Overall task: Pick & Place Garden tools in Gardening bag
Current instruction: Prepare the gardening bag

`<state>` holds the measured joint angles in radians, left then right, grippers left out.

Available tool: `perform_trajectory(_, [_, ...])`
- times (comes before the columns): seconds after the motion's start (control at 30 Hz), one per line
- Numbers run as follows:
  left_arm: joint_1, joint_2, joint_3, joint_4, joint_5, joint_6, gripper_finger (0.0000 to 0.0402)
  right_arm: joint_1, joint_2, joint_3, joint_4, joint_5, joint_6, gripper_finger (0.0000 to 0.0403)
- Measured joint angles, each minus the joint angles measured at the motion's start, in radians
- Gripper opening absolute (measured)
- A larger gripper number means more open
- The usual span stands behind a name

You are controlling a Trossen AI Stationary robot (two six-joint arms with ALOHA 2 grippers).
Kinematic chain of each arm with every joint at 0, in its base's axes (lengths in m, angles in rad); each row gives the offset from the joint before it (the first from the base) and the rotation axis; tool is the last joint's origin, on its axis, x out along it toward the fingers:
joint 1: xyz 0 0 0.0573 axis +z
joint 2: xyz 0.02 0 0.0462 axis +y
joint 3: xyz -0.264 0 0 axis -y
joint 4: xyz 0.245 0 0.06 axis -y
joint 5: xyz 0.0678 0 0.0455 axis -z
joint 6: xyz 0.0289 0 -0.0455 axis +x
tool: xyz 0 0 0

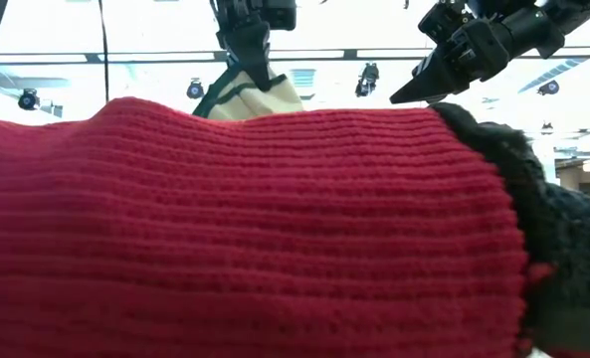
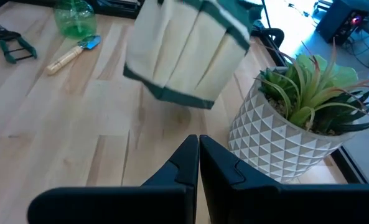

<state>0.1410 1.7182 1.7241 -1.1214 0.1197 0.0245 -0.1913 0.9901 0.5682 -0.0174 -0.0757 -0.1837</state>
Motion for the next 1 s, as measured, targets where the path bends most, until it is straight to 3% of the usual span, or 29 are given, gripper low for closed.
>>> perform_trajectory(0.63, [-0.108, 0.125, -0.001, 0.093, 0.028, -0.002, 0.0001, 0.0, 0.0, 0.0, 0.001, 0.0, 0.001, 0.0008])
perform_trajectory(1.0, [-0.114, 0.197, -0.01, 0.189, 0.12, -0.033, 0.0001, 0.001, 0.0, 0.0, -0.001, 0.0, 0.001, 0.0008])
